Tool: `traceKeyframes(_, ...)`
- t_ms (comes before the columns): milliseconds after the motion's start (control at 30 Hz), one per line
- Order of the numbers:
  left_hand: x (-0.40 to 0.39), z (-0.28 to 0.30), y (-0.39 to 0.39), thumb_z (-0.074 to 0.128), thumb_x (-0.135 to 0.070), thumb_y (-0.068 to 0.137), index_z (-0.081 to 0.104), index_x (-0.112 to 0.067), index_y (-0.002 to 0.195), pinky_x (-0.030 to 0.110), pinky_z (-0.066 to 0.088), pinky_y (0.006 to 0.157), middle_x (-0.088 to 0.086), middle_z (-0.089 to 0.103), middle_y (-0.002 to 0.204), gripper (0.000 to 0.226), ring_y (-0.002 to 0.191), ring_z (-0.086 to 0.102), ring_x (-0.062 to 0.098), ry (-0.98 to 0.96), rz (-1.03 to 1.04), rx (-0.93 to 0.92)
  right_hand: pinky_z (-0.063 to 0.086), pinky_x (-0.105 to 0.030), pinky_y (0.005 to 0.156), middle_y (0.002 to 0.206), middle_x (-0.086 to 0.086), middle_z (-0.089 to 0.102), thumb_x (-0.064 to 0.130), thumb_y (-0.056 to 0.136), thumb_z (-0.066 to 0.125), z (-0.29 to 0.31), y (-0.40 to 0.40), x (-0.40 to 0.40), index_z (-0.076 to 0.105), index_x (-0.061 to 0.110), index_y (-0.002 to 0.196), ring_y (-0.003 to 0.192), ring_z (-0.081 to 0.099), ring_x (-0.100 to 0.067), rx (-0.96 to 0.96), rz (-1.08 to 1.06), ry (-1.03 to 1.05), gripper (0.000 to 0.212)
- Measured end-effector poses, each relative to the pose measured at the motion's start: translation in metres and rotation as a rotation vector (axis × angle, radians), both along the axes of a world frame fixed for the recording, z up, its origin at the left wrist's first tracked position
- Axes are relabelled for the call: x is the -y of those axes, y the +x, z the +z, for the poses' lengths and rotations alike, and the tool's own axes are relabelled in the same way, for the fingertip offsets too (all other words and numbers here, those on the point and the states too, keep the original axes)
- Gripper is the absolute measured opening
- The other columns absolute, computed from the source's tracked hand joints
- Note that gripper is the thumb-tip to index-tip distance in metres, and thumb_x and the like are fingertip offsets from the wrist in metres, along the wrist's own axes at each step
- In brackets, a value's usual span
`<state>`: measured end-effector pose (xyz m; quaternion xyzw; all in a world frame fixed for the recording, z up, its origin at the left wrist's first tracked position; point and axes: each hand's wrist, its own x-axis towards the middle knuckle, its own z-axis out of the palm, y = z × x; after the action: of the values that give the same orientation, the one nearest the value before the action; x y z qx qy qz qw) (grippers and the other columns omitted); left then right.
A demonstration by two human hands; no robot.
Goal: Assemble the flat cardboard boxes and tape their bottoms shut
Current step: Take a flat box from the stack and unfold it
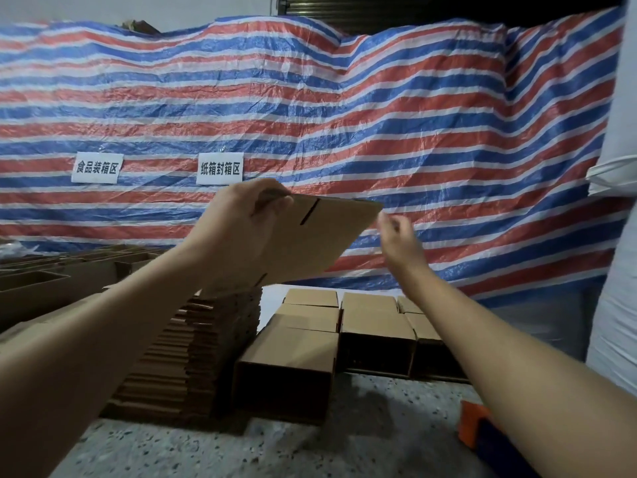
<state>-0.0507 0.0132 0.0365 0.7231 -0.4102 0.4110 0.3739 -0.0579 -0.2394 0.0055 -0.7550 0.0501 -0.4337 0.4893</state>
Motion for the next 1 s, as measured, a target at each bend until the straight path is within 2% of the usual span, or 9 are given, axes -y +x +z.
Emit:
traceKeyframes(67, 0.001, 0.007, -0.006, 0.057, -0.026, 0.098, 0.065, -0.029, 0.100, 0.002, 0.041, 0.060, -0.021, 0.065, 0.083, 0.009, 0.076, 0.059, -0.012, -0.008, -0.095, -0.119, 0.038, -0.028, 0.076, 0.106, 0.009, 0.052, 0.060, 0.103, 0.033, 0.011, -0.012, 0.015, 0.043, 0.018, 0.136, 0.094, 0.052, -0.009, 0.107, -0.001, 0.114, 0.054)
traceKeyframes(167, 0.004, 0.012, -0.011, 0.056, -0.035, 0.097, 0.063, -0.037, 0.098, 0.007, 0.045, 0.056, -0.022, 0.068, 0.082, 0.008, 0.077, 0.060, -0.011, -0.025, -0.216, -0.284, 0.041, -0.033, 0.088, 0.120, 0.015, 0.055, 0.073, 0.097, 0.026, 0.022, -0.029, 0.036, 0.047, 0.025, 0.141, 0.111, 0.054, -0.011, 0.124, 0.080, 0.205, 0.069)
traceKeyframes(267, 0.010, 0.012, -0.009, 0.055, -0.041, 0.095, 0.065, -0.034, 0.104, 0.019, 0.047, 0.068, -0.016, 0.068, 0.090, 0.015, 0.086, 0.062, 0.001, -0.110, -0.334, -0.444, 0.053, -0.040, 0.093, 0.119, 0.012, 0.071, 0.080, 0.091, 0.029, 0.024, -0.049, 0.054, 0.066, 0.036, 0.120, 0.114, 0.066, -0.016, 0.086, 0.258, 0.149, 0.064)
traceKeyframes(400, 0.016, 0.005, -0.007, 0.054, -0.039, 0.096, 0.066, -0.027, 0.101, 0.019, 0.053, 0.059, -0.015, 0.069, 0.074, 0.017, 0.071, 0.065, -0.002, -0.144, -0.491, -0.599, 0.053, -0.045, 0.095, 0.124, 0.003, 0.072, 0.062, 0.092, 0.054, 0.017, -0.074, 0.070, 0.070, 0.031, 0.121, 0.114, 0.069, -0.018, -0.001, 0.450, 0.053, 0.046)
traceKeyframes(500, 0.021, -0.008, -0.004, 0.053, -0.037, 0.097, 0.067, -0.019, 0.102, 0.021, 0.053, 0.059, -0.008, 0.069, 0.076, 0.023, 0.070, 0.065, 0.005, -0.101, -0.559, -0.684, 0.057, -0.045, 0.085, 0.119, -0.001, 0.074, 0.048, 0.093, 0.062, 0.004, -0.089, 0.081, 0.063, 0.022, 0.128, 0.108, 0.071, -0.023, -0.088, 0.472, 0.099, 0.044)
traceKeyframes(633, 0.030, -0.029, -0.003, 0.057, -0.049, 0.091, 0.069, -0.022, 0.101, 0.037, 0.055, 0.076, 0.000, 0.072, 0.089, 0.031, 0.086, 0.068, 0.016, -0.099, -0.450, -0.764, 0.059, -0.043, 0.078, 0.115, -0.001, 0.075, 0.045, 0.089, 0.066, -0.019, -0.107, 0.082, 0.068, 0.025, 0.120, 0.102, 0.074, -0.024, -0.053, 0.428, 0.179, 0.037)
traceKeyframes(733, 0.041, -0.050, -0.004, 0.060, -0.054, 0.090, 0.067, -0.024, 0.100, 0.037, 0.055, 0.083, -0.001, 0.071, 0.096, 0.033, 0.093, 0.067, 0.017, -0.219, -0.281, -0.789, 0.059, -0.044, 0.076, 0.109, -0.001, 0.077, 0.046, 0.082, 0.072, -0.040, -0.119, 0.073, 0.076, 0.029, 0.104, 0.097, 0.075, -0.022, -0.054, 0.370, 0.236, 0.029)
traceKeyframes(833, 0.048, -0.080, -0.010, 0.063, -0.053, 0.089, 0.064, -0.023, 0.103, 0.040, 0.054, 0.088, 0.001, 0.069, 0.103, 0.033, 0.097, 0.066, 0.018, -0.340, -0.301, -0.887, 0.057, -0.044, 0.076, 0.106, -0.001, 0.077, 0.045, 0.081, 0.071, -0.065, -0.131, 0.062, 0.079, 0.033, 0.094, 0.095, 0.075, -0.021, -0.069, 0.351, 0.257, 0.019)
traceKeyframes(1000, 0.051, -0.120, -0.016, 0.077, -0.039, 0.081, 0.060, -0.032, 0.106, 0.023, 0.053, 0.065, -0.005, 0.069, 0.104, 0.031, 0.094, 0.067, 0.011, -0.340, -0.373, -0.903, 0.056, -0.045, 0.078, 0.106, -0.007, 0.078, 0.037, 0.080, 0.072, -0.105, -0.144, 0.056, 0.071, 0.016, 0.113, 0.096, 0.075, -0.023, -0.068, 0.315, 0.378, 0.038)
